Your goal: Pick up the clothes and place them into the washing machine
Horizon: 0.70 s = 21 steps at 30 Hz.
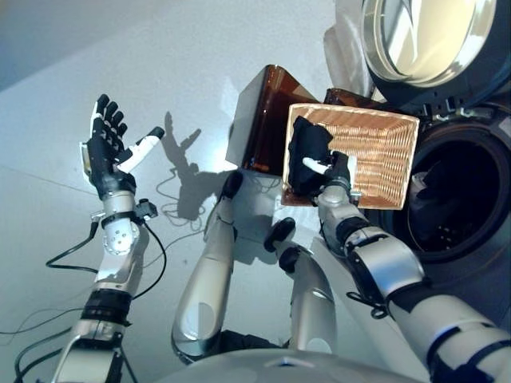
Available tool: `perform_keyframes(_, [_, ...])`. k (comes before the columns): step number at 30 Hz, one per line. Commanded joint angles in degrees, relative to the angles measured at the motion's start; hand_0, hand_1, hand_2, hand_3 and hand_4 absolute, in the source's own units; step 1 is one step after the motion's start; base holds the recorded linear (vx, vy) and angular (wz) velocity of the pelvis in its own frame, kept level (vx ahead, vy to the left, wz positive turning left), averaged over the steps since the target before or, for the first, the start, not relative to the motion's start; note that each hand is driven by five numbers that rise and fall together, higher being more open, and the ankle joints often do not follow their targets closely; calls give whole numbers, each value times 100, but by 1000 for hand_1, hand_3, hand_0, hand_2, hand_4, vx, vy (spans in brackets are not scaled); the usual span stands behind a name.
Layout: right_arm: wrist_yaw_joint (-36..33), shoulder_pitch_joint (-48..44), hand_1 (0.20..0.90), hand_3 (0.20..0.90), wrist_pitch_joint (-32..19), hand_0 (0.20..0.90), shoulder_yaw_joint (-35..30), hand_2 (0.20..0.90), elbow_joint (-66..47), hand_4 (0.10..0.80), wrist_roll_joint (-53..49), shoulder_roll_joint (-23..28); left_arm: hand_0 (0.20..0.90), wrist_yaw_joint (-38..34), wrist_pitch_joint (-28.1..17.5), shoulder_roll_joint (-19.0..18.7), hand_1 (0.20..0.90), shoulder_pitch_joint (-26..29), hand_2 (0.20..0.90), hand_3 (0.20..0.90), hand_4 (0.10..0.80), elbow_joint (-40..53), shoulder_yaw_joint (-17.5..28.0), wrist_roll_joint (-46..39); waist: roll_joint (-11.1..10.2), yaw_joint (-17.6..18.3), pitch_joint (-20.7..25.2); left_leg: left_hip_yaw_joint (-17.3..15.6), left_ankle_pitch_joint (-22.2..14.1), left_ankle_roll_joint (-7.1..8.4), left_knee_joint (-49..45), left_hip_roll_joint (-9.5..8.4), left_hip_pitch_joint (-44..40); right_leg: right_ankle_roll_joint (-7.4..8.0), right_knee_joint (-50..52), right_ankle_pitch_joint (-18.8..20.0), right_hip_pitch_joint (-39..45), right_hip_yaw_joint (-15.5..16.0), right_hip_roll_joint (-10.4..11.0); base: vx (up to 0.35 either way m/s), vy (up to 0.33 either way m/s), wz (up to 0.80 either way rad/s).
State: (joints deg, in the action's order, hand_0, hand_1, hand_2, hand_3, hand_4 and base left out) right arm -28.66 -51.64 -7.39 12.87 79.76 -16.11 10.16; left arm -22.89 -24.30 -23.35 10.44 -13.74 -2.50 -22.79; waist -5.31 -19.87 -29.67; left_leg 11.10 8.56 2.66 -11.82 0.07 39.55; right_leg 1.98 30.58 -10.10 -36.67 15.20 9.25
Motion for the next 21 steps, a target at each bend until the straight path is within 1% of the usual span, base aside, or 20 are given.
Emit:
perform_keyframes(1, [-70, 47, 200, 200, -145, 200, -41, 200, -10, 300, 149, -73, 900, -124, -656, -45, 900, -39, 900, 900, 800, 905, 308, 215, 228, -139, 143, -228, -779, 145, -502, -305, 154, 269, -755, 329, 401, -123, 141, 2, -4, 5])
perform_keyframes(8, [-116, 272, 200, 200, -170, 200, -319, 200, 26, 300, -18, 226, 900, -35, -671, -65, 900, -197, 900, 900, 800, 777, 310, 169, 313, -89, 236, -255, -766, 119, -460, -323, 36, 289, -772, 358, 483, -165, 170, 0, 0, 0])
perform_keyframes(14, [-215, 531, 200, 200, -254, 200, -575, 200, -114, 300, -161, 653, 900, 72, -655, -58, 900, -389, 900, 900, 800, 533, 365, 81, 359, 65, 416, -393, -717, 111, -273, -263, -260, 317, -970, 467, 684, -330, 160, 5, 6, -2])
perform_keyframes(15, [-223, 579, 200, 200, -310, 200, -642, 200, -167, 300, -233, 717, 900, 111, -636, -74, 900, -430, 900, 900, 800, 492, 345, 86, 371, 121, 469, -426, -714, 107, -236, -257, -326, 326, -1017, 487, 733, -372, 161, -71, 84, -14])
perform_keyframes(16, [-215, 748, 200, 200, -476, 200, -867, 200, -358, 300, -542, 766, 900, 172, -619, -50, 900, -522, 900, 900, 800, 406, 350, 59, 434, 205, 546, -514, -523, 72, -148, -227, -411, 314, -1159, 696, 798, -404, 173, -61, 105, -18])
perform_keyframes(18, [-137, 1003, 200, 200, -718, 200, -1129, 200, -610, 300, -963, 794, 900, 246, -607, 7, 900, -619, 900, 900, 800, 269, 332, 29, 494, 329, 669, -592, -500, 55, -41, -224, -576, 339, -1291, 758, 940, -494, 177, -19, 79, -29])
perform_keyframes(19, [-135, 1017, 200, 200, -718, 200, -1129, 200, -617, 300, -967, 796, 900, 250, -612, 6, 900, -623, 900, 900, 800, 265, 326, 25, 497, 323, 666, -595, -497, 54, -29, -222, -594, 340, -1303, 764, 956, -496, 175, 29, 36, -27])
perform_keyframes(20, [-90, 1153, 200, 200, -878, 200, -1339, 200, -751, 300, -1312, 775, 900, 271, -595, 22, 900, -653, 900, 900, 800, 157, 309, 61, 533, 412, 738, -634, -498, 46, 20, -223, -680, 357, -1365, 781, 1018, -555, 189, 33, 51, -15])
perform_keyframes(21, [-43, 1262, 200, 200, -913, 200, -1410, 200, -771, 300, -1435, 778, 900, 309, -593, 48, 900, -693, 900, 900, 800, 96, 281, 29, 581, 448, 778, -662, -495, 32, 47, -226, -749, 364, -1399, 803, 1055, -588, 201, 44, 93, -12])
